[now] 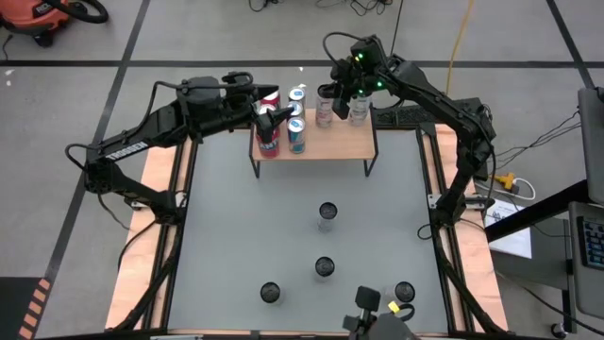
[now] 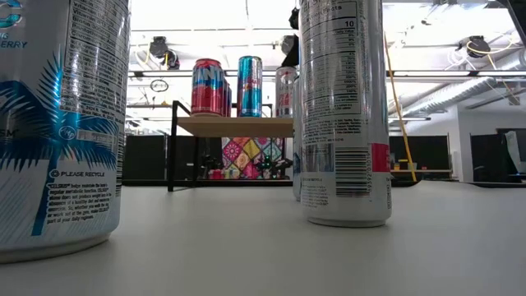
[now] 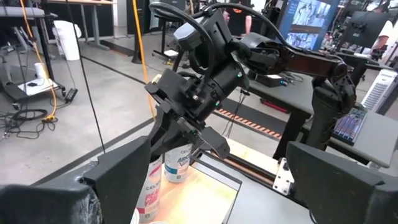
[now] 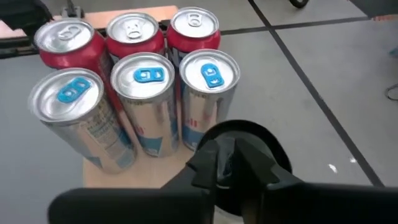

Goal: Place canned beverage on shelf
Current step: Put the top left white-pink soda can on the shelf, then adjust the white-blue soda can on the shelf

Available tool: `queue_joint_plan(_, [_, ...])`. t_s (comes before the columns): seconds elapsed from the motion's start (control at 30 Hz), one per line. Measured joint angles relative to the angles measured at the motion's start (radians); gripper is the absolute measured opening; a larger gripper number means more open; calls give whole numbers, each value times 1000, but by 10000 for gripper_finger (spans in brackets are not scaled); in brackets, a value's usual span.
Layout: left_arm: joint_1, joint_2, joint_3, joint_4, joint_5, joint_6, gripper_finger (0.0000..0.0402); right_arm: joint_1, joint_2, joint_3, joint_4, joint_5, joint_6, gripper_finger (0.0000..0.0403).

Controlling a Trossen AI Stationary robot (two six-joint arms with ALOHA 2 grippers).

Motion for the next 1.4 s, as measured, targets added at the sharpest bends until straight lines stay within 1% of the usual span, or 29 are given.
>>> queue_joint_plan(0.23, [0,0,0,-8,0,0,374,-8,0,0,-4,41,-7,11])
queue_joint_plan(0.43, [0,0,0,-41,-2,-2,374,-21,0,0,-7,36,-16,11])
queue_joint_plan(0.67, [0,0,0,-44,-2,-2,374,-22,0,0,-10,32,-36,11])
queue_joint_plan(0.87, [0,0,0,-43,-2,-2,374,-24,0,0,-10,31,-88,11])
queue_joint_plan(1.03, [0,-4,0,-43,-2,-2,374,-24,-12,3,-14,33,-61,11])
queue_joint_plan(1.13, [0,-11,0,-43,-2,-17,374,-24,-25,44,-19,32,-12,11])
queue_joint_plan(1.23, [0,-20,0,-40,-2,-21,374,-24,-44,106,-65,31,23,11])
queue_joint_plan(1.33, [0,-29,0,-45,-15,-21,374,-26,-50,174,-157,40,37,11])
queue_joint_plan(1.4, [0,-34,0,-47,-21,-21,374,-38,-50,214,-243,67,48,11])
